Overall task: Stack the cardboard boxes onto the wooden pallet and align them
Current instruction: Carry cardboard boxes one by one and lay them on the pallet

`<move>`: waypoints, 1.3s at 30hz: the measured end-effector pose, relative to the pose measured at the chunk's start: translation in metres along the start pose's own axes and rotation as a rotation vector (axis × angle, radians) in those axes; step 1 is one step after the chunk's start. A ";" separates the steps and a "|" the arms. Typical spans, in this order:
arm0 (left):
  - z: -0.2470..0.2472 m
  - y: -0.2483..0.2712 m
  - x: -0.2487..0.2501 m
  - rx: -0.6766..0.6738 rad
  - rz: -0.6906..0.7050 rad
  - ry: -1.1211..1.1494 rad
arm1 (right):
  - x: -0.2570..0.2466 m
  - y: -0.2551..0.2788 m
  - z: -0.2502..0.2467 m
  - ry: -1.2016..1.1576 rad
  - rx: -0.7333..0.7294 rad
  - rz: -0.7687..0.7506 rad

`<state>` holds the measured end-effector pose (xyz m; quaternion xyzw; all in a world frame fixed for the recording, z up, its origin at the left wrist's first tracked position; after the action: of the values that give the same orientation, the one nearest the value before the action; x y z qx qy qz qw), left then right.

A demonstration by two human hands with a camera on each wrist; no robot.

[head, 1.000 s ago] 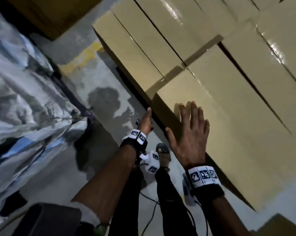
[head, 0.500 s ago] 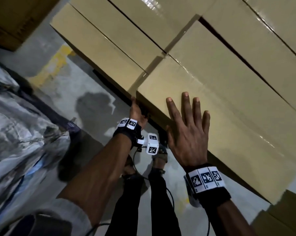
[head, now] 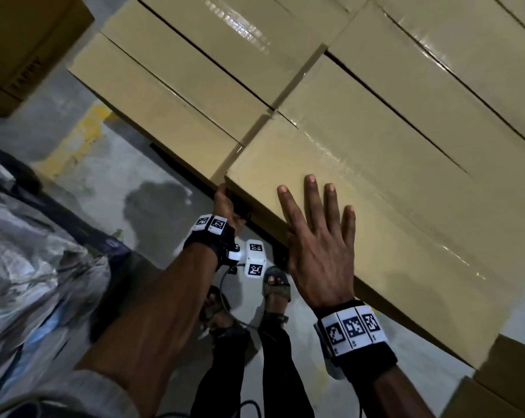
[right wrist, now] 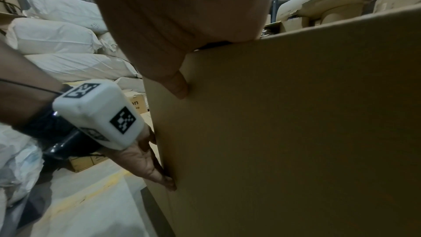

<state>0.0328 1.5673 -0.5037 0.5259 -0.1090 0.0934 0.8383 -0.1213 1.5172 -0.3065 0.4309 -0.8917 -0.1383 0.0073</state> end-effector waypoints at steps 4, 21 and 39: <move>0.000 0.001 0.003 0.020 -0.023 -0.014 | 0.000 0.000 0.002 -0.010 0.006 -0.004; 0.016 0.007 0.006 -0.067 0.037 0.039 | 0.005 -0.006 0.005 0.034 0.000 -0.020; -0.035 0.155 0.035 0.128 -0.044 -0.464 | 0.035 0.048 -0.092 -0.291 0.058 0.079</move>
<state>0.0272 1.6673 -0.3749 0.5874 -0.2808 -0.0416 0.7579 -0.1681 1.4963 -0.2096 0.3710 -0.9031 -0.1734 -0.1292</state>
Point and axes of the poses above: each hand's wrist, its own y-axis away from the middle knuckle, its own z-axis out of the palm, x = y × z, the point moved 4 cm from there along -y, towards the middle knuckle, and after that the axes turned 6 degrees about -x, right-handed, at the moved point
